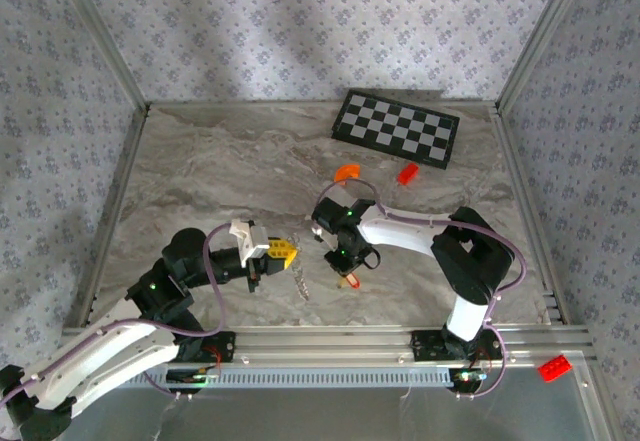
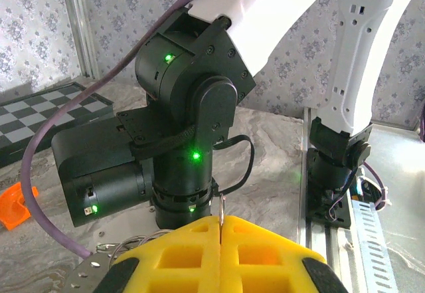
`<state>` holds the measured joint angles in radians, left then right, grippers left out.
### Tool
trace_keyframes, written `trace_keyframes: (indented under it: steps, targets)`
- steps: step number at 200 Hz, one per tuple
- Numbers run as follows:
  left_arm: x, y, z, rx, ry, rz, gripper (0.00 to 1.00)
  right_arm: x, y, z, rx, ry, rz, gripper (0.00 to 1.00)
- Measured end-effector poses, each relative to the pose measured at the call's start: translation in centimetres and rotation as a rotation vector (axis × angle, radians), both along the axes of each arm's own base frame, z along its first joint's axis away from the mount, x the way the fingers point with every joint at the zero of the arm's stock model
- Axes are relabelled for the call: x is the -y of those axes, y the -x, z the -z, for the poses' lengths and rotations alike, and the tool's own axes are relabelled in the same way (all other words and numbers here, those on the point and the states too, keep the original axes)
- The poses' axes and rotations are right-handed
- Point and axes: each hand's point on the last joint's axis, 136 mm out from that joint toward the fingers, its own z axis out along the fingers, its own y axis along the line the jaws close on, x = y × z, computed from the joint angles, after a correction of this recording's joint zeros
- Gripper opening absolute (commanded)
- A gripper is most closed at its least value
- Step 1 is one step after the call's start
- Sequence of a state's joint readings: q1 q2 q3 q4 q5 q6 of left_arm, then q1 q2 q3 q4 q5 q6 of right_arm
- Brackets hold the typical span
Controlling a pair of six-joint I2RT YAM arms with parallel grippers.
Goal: Put the keys on the keyring
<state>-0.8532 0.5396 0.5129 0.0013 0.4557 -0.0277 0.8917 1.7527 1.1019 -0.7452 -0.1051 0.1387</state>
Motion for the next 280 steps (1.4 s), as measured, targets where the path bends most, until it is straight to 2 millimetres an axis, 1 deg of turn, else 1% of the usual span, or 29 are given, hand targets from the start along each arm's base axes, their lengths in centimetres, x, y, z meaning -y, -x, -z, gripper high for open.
trace_keyframes:
  steps: [53, 103, 131, 160, 174, 186, 201, 214, 247, 266, 280]
  targets:
    - [0.0, 0.0, 0.0, 0.001, 0.001, 0.000, 0.00, 0.0, 0.1, 0.3, -0.006, -0.006, 0.002, 0.13]
    - [0.0, 0.0, 0.0, 0.001, 0.001, 0.000, 0.00, 0.1, 0.1, 0.4, -0.005, -0.007, 0.005, 0.04]
    - [0.0, 0.0, 0.0, 0.001, 0.001, 0.000, 0.00, 0.2, 0.0, 0.4, -0.007, -0.010, 0.008, 0.01]
    - [0.0, 0.0, 0.0, 0.001, 0.001, 0.000, 0.00, 0.6, 0.1, 0.1, 0.019, -0.019, -0.010, 0.00]
    - [0.0, 0.0, 0.0, 0.001, 0.001, 0.000, 0.00, 0.7, 0.1, -0.6, 0.053, -0.038, -0.038, 0.00]
    - [0.0, 0.0, 0.0, 0.000, 0.001, 0.000, 0.00, 0.6, 0.3, -1.8, 0.099, -0.076, -0.074, 0.00]
    - [0.0, 0.0, 0.0, 0.000, 0.000, 0.001, 0.00, 0.4, 0.6, -4.1, 0.174, -0.154, -0.118, 0.00]
    - [0.0, 0.1, 0.0, 0.000, 0.001, 0.005, 0.00, 0.2, 0.8, -6.6, 0.255, -0.248, -0.152, 0.00]
    - [0.1, 0.5, -0.3, -0.001, 0.005, 0.028, 0.00, 0.0, 2.1, -14.1, 0.474, -0.563, -0.232, 0.00]
    - [0.1, 0.9, -1.5, 0.007, 0.024, 0.049, 0.00, -0.3, 3.1, -17.9, 0.557, -0.736, -0.273, 0.00]
    - [0.3, 1.1, -2.3, 0.012, 0.038, 0.063, 0.00, -0.6, 3.5, -20.2, 0.597, -0.841, -0.296, 0.00]
